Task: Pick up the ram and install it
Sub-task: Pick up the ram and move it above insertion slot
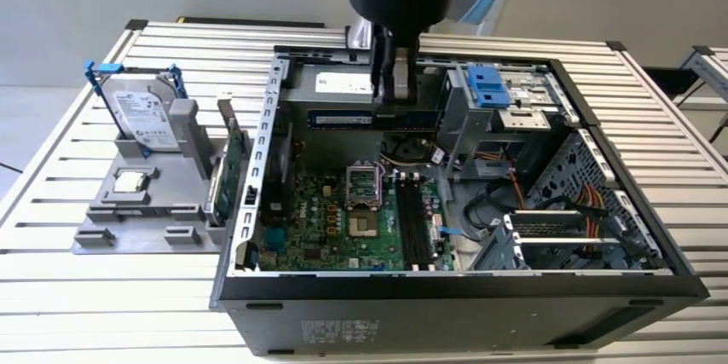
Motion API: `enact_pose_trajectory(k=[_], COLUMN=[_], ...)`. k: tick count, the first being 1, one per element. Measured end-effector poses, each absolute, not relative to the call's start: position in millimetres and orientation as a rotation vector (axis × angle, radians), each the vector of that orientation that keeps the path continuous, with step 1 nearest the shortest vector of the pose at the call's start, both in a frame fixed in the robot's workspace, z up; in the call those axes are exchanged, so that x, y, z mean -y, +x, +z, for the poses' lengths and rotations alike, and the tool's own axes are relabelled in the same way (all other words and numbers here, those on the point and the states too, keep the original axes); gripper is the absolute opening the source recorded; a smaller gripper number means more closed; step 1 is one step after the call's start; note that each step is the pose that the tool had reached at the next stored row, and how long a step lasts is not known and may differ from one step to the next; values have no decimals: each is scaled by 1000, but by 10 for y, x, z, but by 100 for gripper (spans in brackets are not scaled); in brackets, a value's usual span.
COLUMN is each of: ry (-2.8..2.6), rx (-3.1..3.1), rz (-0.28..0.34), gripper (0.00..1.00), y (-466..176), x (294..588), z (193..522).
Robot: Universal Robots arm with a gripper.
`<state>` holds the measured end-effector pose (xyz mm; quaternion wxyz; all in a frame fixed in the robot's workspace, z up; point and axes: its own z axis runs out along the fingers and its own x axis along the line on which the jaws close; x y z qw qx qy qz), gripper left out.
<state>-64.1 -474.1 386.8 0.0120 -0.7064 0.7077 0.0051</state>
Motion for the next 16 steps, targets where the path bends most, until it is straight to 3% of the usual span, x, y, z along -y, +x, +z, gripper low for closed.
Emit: enact_pose_trajectory(k=[16], ry=[-2203], rx=[-2207], rz=[17], gripper=[0], y=[-312], x=[4740], z=[3868])
